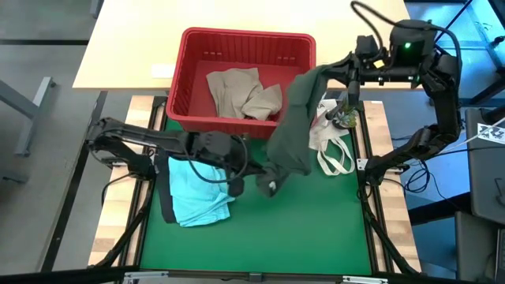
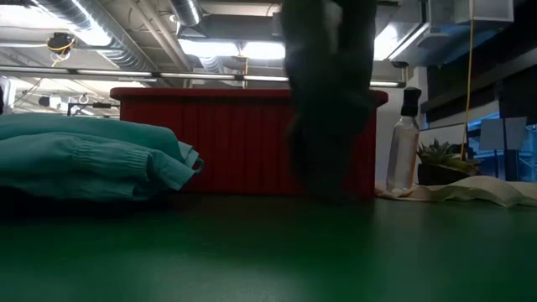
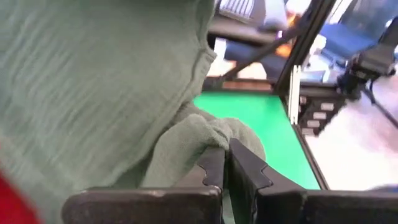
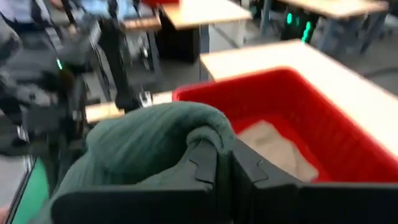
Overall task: Fold Laundry from Bin
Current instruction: Fold the green polo shirt from the red laundry bin
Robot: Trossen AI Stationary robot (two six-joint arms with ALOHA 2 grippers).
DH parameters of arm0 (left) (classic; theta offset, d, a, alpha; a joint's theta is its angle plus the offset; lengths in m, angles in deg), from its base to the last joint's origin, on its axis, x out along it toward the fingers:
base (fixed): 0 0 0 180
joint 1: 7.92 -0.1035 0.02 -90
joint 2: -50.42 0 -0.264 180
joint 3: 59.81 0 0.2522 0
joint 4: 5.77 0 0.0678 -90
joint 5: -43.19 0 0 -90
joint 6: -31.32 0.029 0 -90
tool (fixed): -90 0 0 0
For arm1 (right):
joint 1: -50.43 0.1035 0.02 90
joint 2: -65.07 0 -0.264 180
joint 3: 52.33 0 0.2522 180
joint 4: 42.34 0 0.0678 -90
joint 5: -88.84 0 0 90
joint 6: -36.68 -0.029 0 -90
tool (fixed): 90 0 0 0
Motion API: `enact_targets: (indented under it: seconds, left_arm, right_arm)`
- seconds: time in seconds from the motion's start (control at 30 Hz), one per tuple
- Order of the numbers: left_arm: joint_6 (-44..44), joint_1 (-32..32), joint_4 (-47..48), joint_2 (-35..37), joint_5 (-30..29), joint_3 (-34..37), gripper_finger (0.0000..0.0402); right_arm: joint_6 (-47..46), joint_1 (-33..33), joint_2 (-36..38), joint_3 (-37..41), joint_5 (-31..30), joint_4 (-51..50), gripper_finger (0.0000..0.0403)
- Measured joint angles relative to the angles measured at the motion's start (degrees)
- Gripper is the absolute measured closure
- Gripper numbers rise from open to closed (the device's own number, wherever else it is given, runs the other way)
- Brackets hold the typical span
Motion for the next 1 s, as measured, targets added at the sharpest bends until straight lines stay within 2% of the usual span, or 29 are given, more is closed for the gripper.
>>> enact_targets:
  seconds: [0.23,0.33,0.4,0.5,0.57,0.8,1.0]
  left_arm:
    - [-1.3,0.0,12.7,5.9,-0.3,0.0,0.0401]
    - [-1.3,-0.3,17.2,7.9,-0.3,0.0,0.0401]
    - [-1.3,-0.4,20.6,8.8,-0.3,0.0,0.0401]
    - [-1.3,-0.4,24.3,9.4,-0.4,0.0,0.0401]
    - [-1.3,-0.4,26.2,9.4,-0.3,0.0,0.0401]
    - [-1.4,-0.2,30.3,9.4,0.2,0.0,0.0401]
    - [-1.4,1.4,32.4,9.4,0.4,0.0,0.0401]
  right_arm:
    - [0.0,0.0,0.1,0.0,0.4,-11.5,0.0387]
    - [-0.1,0.0,0.1,0.0,2.7,-18.2,0.0387]
    - [-0.5,0.1,0.4,1.3,4.9,-18.5,0.0387]
    - [-2.9,1.0,1.8,4.7,10.5,-18.7,0.0387]
    - [-3.1,2.4,2.7,7.4,12.1,-18.4,0.0387]
    - [-3.1,9.8,4.2,18.3,11.9,-18.6,0.0387]
    - [-3.1,17.0,5.1,30.8,11.1,-18.6,0.0387]
